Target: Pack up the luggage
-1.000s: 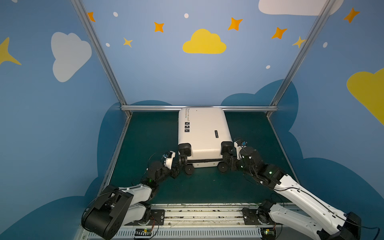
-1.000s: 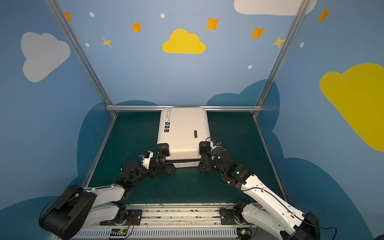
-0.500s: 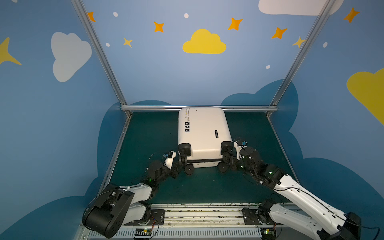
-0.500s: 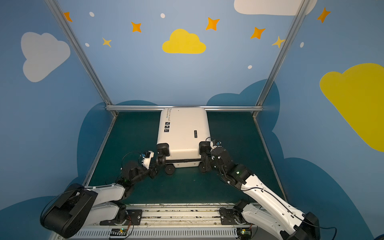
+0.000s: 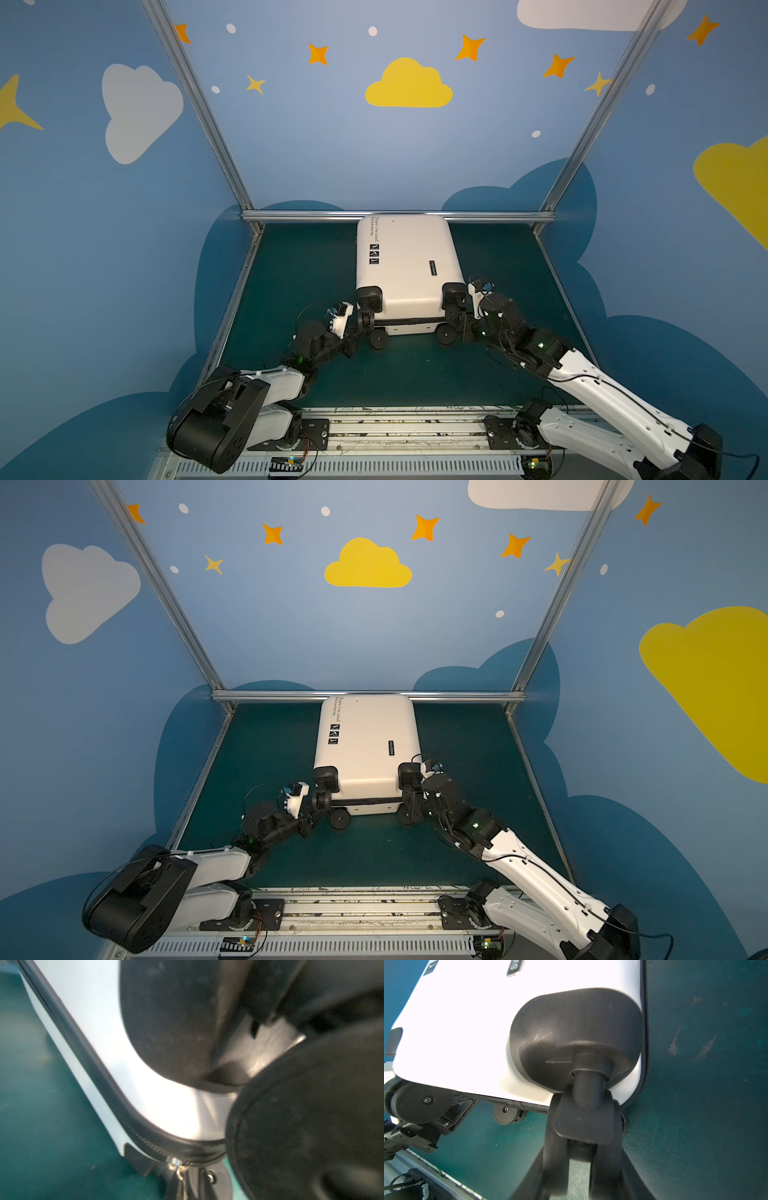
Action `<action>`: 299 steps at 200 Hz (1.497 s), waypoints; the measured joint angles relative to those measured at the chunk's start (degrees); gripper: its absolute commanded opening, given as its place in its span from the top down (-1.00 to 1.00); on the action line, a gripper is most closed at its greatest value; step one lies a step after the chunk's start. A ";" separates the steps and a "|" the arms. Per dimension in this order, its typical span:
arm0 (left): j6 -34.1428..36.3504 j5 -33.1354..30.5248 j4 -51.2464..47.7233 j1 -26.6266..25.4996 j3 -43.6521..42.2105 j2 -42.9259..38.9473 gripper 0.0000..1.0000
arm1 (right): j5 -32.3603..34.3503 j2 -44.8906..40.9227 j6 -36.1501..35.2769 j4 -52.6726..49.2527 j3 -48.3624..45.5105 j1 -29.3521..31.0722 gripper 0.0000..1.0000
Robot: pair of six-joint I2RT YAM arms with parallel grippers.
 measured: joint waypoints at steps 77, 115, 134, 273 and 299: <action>-0.79 -5.01 -8.24 0.37 0.31 -6.62 0.95 | -0.17 0.04 0.00 0.02 0.00 0.00 1.00; -0.76 -6.51 -13.97 -0.26 0.31 -11.45 0.95 | -0.20 0.44 0.09 0.04 0.00 0.00 1.00; -0.39 -8.81 -16.00 -2.12 0.31 -13.14 0.95 | -0.28 0.72 0.17 0.04 0.00 0.00 1.00; 2.99 -22.82 -24.11 -10.10 -0.83 -24.50 0.95 | -0.11 2.14 0.24 0.02 0.44 -0.02 1.00; 3.02 -23.41 -26.40 -10.32 -0.83 -27.89 0.95 | 0.00 2.32 0.15 -0.04 0.63 -0.04 1.00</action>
